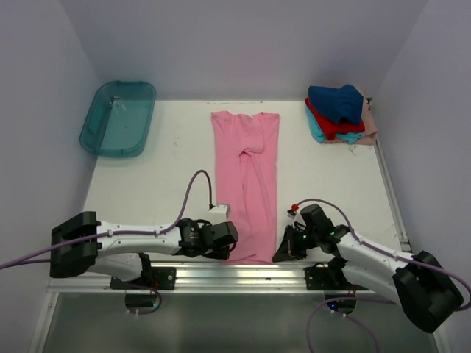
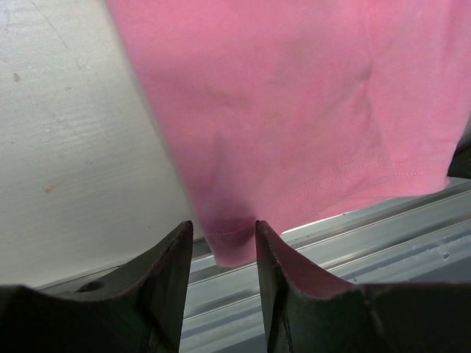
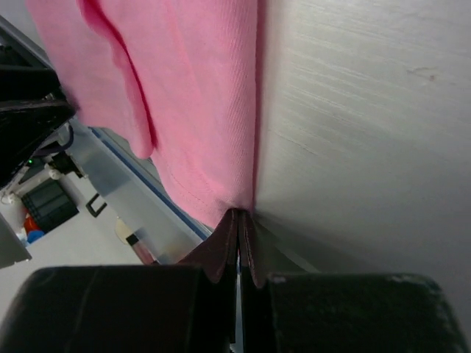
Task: Fold and stack the t-shirts
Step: Fold the tshirt
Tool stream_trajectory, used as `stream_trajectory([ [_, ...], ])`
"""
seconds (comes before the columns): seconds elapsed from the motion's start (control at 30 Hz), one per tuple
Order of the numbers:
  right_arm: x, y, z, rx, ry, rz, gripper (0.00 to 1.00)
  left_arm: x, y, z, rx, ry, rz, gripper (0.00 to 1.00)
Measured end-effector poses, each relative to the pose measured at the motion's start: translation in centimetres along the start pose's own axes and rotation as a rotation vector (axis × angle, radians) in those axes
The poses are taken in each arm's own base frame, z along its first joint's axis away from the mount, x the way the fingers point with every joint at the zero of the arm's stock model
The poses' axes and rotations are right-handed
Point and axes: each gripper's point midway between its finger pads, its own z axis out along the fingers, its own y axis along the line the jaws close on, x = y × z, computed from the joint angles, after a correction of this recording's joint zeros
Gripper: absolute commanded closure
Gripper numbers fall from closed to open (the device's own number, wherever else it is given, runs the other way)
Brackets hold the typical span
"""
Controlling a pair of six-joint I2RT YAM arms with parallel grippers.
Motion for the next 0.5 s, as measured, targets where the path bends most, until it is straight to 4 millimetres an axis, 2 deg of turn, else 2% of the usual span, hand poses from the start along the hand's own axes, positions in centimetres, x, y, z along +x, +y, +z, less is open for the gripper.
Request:
stream_trajectory([
  [0.2, 0.0, 0.3, 0.5, 0.035, -0.009, -0.048, 1.00, -0.3, -0.3, -0.1, 0.005, -0.011, -0.001, 0.58],
  [0.23, -0.2, 0.2, 0.4, 0.046, -0.018, -0.056, 1.00, -0.3, -0.2, -0.1, 0.004, -0.010, -0.001, 0.62],
  [0.33, -0.8, 0.1, 0.3, 0.075, -0.052, -0.065, 1.00, -0.2, -0.2, 0.1, -0.003, -0.007, 0.001, 0.83],
  [0.37, -0.9, 0.0, 0.2, 0.085, -0.060, -0.067, 1.00, -0.1, -0.2, 0.2, -0.005, -0.006, 0.002, 0.93],
  [0.43, -1.1, -0.1, 0.2, 0.102, -0.069, -0.067, 1.00, 0.0, -0.1, 0.4, -0.011, -0.002, 0.008, 1.00],
  [0.5, -1.2, -0.1, 0.1, 0.114, -0.073, -0.071, 1.00, 0.0, 0.0, 0.5, -0.016, 0.000, 0.014, 1.00],
])
